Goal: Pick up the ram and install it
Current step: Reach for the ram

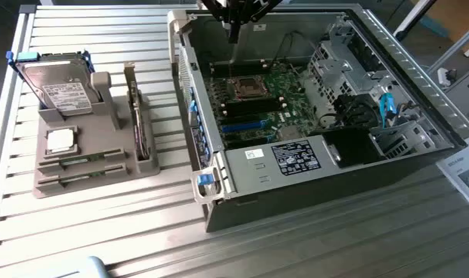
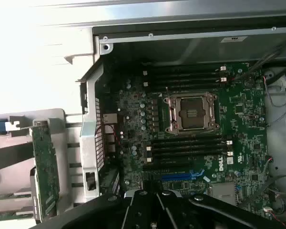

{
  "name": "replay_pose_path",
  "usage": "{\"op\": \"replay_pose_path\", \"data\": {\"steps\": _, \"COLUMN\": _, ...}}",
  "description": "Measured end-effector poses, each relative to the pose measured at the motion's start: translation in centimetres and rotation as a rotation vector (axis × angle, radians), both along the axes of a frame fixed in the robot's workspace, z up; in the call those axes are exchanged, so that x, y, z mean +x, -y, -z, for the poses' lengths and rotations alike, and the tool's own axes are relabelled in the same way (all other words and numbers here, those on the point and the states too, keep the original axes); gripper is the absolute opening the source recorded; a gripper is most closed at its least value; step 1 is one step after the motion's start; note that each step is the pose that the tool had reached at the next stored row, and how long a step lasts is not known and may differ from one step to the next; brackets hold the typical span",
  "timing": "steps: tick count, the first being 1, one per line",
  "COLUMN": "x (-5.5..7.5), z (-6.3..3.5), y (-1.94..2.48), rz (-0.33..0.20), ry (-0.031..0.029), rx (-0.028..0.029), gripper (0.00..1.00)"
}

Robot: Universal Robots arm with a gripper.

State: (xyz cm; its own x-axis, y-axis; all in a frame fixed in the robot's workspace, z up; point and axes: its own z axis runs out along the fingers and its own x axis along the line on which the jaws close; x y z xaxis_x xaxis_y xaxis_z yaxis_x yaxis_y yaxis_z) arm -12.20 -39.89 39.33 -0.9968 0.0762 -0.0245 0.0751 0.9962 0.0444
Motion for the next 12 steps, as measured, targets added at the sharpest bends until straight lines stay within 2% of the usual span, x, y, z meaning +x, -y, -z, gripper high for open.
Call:
{"op": "replay_pose_path", "data": {"steps": 1, "x": 0.0, "z": 0.00, "y": -0.01, "rz": 0.000, "ry": 0.0000, "rx": 0.0000, "gripper": 0.10}}
{"op": "replay_pose_path", "data": {"steps": 5, "x": -2.3, "z": -0.01, "y": 0.00, "rz": 0.000, "ry": -0.0001, "rx": -0.0001, "gripper": 0.10}}
{"op": "replay_pose_path", "data": {"steps": 8, "x": -3.5, "z": 0.00, "y": 0.00, "rz": 0.000, "ry": 0.0000, "rx": 0.0000, "gripper": 0.10}}
{"op": "replay_pose_path", "data": {"steps": 12, "x": -6.5, "z": 0.00, "y": 0.00, "rz": 0.000, "ry": 0.0000, "rx": 0.0000, "gripper": 0.10}}
